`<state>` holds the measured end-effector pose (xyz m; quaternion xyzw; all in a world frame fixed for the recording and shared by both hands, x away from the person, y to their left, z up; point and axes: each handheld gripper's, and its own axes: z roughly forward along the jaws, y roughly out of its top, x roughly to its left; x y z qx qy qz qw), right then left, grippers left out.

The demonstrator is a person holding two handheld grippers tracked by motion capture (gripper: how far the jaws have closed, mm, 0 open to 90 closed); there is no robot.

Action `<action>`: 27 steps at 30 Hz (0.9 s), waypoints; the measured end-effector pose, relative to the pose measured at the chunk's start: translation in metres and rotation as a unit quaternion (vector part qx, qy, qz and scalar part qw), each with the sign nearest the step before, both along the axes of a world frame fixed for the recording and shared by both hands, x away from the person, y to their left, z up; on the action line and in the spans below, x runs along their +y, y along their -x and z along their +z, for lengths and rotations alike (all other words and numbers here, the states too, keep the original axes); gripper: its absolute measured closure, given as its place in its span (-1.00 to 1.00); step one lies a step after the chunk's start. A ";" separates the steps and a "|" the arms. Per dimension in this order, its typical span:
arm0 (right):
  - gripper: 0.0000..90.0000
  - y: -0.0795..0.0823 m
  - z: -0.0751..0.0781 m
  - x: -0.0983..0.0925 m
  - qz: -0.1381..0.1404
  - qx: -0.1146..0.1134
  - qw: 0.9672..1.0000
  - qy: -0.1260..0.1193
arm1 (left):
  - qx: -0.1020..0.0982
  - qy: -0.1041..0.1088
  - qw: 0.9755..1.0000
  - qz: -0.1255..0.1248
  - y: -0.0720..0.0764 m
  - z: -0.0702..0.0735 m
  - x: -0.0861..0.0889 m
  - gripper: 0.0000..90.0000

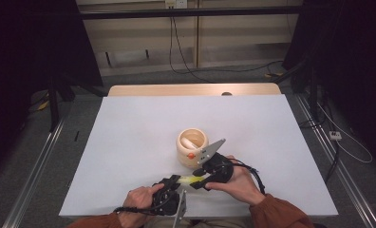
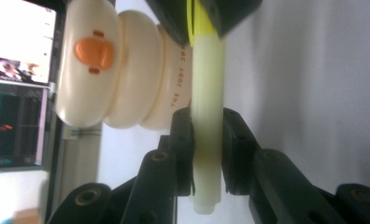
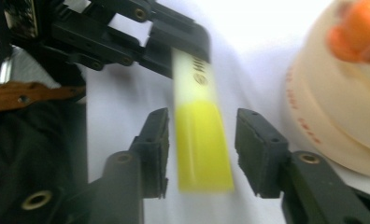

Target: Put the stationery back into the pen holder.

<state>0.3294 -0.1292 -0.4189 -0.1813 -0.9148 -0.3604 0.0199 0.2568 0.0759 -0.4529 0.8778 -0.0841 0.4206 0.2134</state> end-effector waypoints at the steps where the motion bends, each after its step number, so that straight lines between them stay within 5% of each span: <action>1: 0.18 0.001 0.000 -0.003 -0.006 -0.002 1.000 -0.004 | 0.004 0.006 1.000 0.002 -0.001 0.000 0.001 0.72; 5: 0.00 0.004 -0.001 -0.011 -0.026 -0.016 1.000 -0.004 | 0.043 0.042 0.998 0.018 -0.005 0.003 0.006 0.72; 9: -0.18 0.005 -0.002 -0.017 -0.039 -0.021 0.999 -0.006 | 0.071 0.052 0.996 0.026 -0.011 0.009 0.010 0.72; 11: -0.25 0.005 -0.001 -0.021 -0.050 -0.020 0.998 -0.016 | 0.095 0.089 0.991 0.033 -0.012 0.008 0.012 0.72; 12: -0.31 0.004 -0.001 -0.023 -0.056 -0.019 0.998 -0.012 | 0.097 0.078 0.992 0.033 -0.014 0.011 0.015 0.72; 13: -0.36 0.004 -0.001 -0.024 -0.062 -0.019 0.998 -0.010 | 0.109 0.103 0.988 0.037 -0.014 0.010 0.016 0.72; 14: -0.40 0.004 -0.001 -0.026 -0.068 -0.018 0.997 -0.013 | 0.114 0.092 0.989 0.038 -0.016 0.013 0.018 0.72; 15: -0.45 0.005 -0.001 -0.028 -0.076 -0.019 0.997 -0.014 | 0.125 0.118 0.984 0.043 -0.017 0.011 0.019 0.72; 16: -0.51 0.005 -0.001 -0.031 -0.083 -0.022 0.996 -0.014 | 0.127 0.104 0.985 0.046 -0.019 0.014 0.022 0.72; 21: -0.76 0.005 -0.002 -0.042 -0.112 -0.033 0.993 -0.020 | 0.162 0.144 0.975 0.054 -0.025 0.017 0.029 0.72; 25: -0.78 0.006 -0.001 -0.050 -0.132 -0.047 0.990 -0.028 | 0.187 0.164 0.967 0.060 -0.029 0.019 0.033 0.72; 27: -0.79 0.007 0.000 -0.053 -0.140 -0.051 0.988 -0.031 | 0.201 0.180 0.961 0.061 -0.031 0.020 0.035 0.72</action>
